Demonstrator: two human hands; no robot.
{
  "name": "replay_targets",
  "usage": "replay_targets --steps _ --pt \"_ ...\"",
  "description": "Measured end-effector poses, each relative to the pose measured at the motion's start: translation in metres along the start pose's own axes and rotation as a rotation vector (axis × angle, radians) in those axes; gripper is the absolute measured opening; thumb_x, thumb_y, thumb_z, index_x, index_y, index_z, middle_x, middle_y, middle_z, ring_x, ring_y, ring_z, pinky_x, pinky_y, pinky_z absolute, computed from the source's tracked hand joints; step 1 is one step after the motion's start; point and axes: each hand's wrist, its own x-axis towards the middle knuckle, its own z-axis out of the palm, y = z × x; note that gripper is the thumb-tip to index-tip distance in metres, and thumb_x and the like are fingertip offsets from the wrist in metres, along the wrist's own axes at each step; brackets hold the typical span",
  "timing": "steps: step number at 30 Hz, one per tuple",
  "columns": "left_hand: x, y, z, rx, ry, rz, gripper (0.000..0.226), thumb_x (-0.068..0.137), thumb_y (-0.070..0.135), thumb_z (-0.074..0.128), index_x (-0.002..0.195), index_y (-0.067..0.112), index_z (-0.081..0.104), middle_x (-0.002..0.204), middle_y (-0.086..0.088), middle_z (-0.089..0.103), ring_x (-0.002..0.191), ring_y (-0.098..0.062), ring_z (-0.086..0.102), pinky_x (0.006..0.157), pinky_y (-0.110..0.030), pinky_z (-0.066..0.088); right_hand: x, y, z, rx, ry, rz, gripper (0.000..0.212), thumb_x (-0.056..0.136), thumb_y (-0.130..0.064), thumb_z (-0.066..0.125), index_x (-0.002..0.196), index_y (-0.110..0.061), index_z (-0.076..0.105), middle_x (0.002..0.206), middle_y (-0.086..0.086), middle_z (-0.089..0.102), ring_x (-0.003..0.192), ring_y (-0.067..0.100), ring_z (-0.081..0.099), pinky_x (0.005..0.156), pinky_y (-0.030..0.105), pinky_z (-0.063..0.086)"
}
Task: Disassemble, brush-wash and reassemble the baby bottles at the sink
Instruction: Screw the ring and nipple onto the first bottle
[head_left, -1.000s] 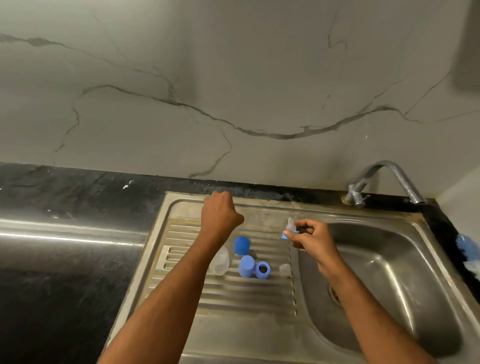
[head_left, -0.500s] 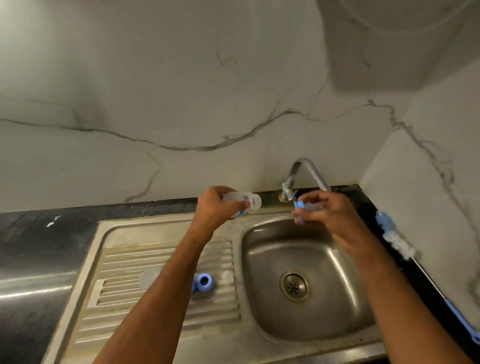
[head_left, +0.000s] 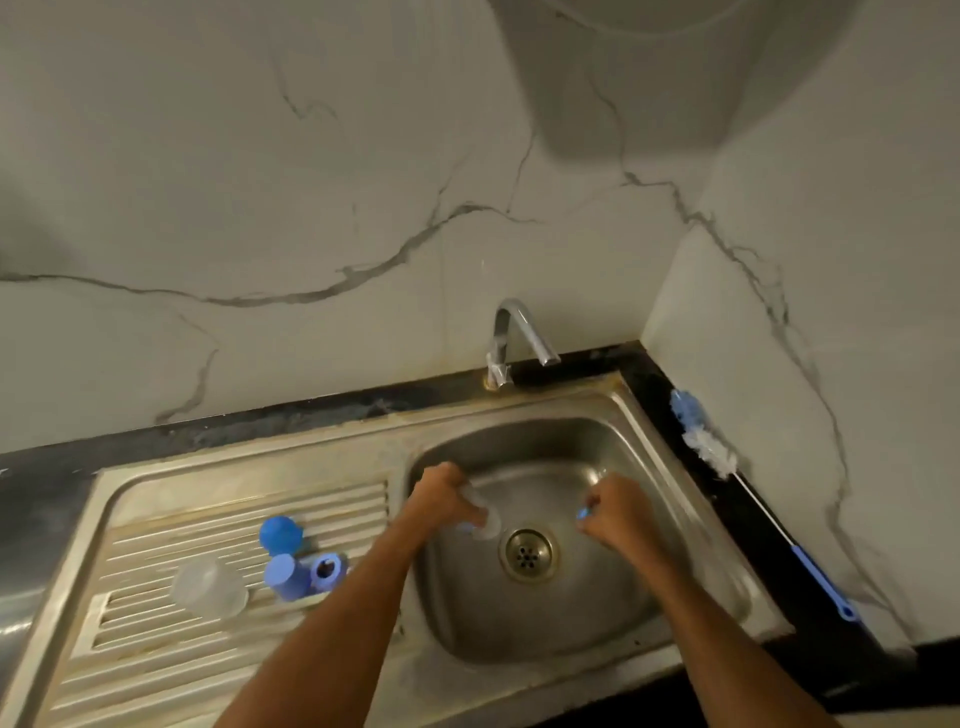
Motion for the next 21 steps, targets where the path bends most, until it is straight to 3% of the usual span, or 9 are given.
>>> replay_targets --steps 4,9,10,11,13,14,16,19,21 --pt "-0.004 0.029 -0.031 -0.235 0.072 0.061 0.041 0.070 0.039 0.088 0.101 0.018 0.070 0.099 0.003 0.071 0.092 -0.014 0.066 0.087 -0.031 0.057 -0.008 -0.013 -0.050 0.421 -0.041 -0.014 0.027 0.081 -0.014 0.080 0.106 -0.015 0.072 0.096 0.002 0.070 0.083 0.012 0.066 0.072 0.022 0.054" --pt "-0.021 0.047 -0.080 -1.193 -0.337 0.086 0.048 0.077 0.022 0.083 0.120 0.006 0.069 0.115 -0.019 0.072 0.108 -0.030 0.070 0.090 -0.040 0.060 -0.020 -0.022 -0.106 1.294 -0.194 -0.154 0.027 0.088 -0.002 0.067 0.114 0.001 0.069 0.112 0.021 0.069 0.099 0.035 0.071 0.078 0.036 0.061" --pt "-0.020 0.046 -0.077 -1.170 -0.292 0.037 0.045 0.079 0.023 0.082 0.119 0.006 0.069 0.114 -0.019 0.073 0.106 -0.030 0.070 0.090 -0.039 0.060 -0.018 -0.019 -0.105 1.442 -0.242 -0.154 0.027 0.090 -0.003 0.063 0.116 0.004 0.066 0.113 0.024 0.068 0.101 0.038 0.070 0.079 0.038 0.061" --pt "-0.019 0.043 -0.068 -0.904 -0.188 0.006 0.042 0.080 0.026 0.083 0.115 0.007 0.070 0.110 -0.017 0.073 0.104 -0.029 0.069 0.090 -0.039 0.060 -0.015 -0.017 -0.097 1.484 -0.260 -0.115 0.027 0.090 -0.004 0.062 0.115 0.005 0.064 0.113 0.025 0.068 0.100 0.038 0.070 0.079 0.037 0.061" --pt "-0.017 0.038 -0.044 -0.230 0.065 -0.069 0.042 0.077 0.028 0.086 0.111 0.009 0.067 0.107 -0.009 0.068 0.101 -0.025 0.066 0.088 -0.036 0.058 -0.014 -0.017 -0.068 0.954 -0.132 0.040 0.021 0.088 -0.010 0.070 0.107 -0.002 0.068 0.106 0.020 0.071 0.088 0.024 0.071 0.074 0.028 0.058" --pt "-0.017 0.034 -0.033 -0.137 0.095 -0.085 0.043 0.076 0.028 0.086 0.109 0.011 0.066 0.106 -0.006 0.066 0.099 -0.022 0.065 0.086 -0.033 0.057 -0.012 -0.014 -0.049 0.617 -0.059 0.112 0.021 0.085 -0.016 0.076 0.102 -0.007 0.070 0.100 0.015 0.073 0.081 0.017 0.068 0.073 0.027 0.058" --pt "-0.014 0.029 -0.020 -0.258 0.018 -0.016 0.039 0.073 0.033 0.088 0.102 0.014 0.069 0.102 -0.003 0.069 0.092 -0.017 0.069 0.083 -0.033 0.061 -0.010 -0.007 -0.020 0.465 -0.035 0.132 0.024 0.080 -0.022 0.082 0.095 -0.009 0.069 0.091 0.010 0.071 0.078 0.017 0.069 0.074 0.034 0.062" --pt "-0.010 0.027 -0.022 -0.320 0.075 0.024 0.045 0.069 0.040 0.088 0.105 0.021 0.070 0.103 0.003 0.068 0.097 -0.015 0.065 0.090 -0.038 0.058 -0.017 -0.010 -0.020 0.590 -0.046 0.125 0.023 0.079 -0.023 0.082 0.094 -0.014 0.068 0.090 0.008 0.068 0.077 0.019 0.070 0.067 0.037 0.063" --pt "-0.011 0.026 -0.026 -0.525 0.061 0.020 0.050 0.067 0.045 0.088 0.108 0.023 0.071 0.104 0.003 0.072 0.100 -0.016 0.067 0.093 -0.041 0.058 -0.018 -0.012 -0.032 0.669 -0.017 0.118 0.023 0.080 -0.024 0.082 0.094 -0.015 0.068 0.089 0.010 0.070 0.073 0.022 0.072 0.065 0.039 0.063"
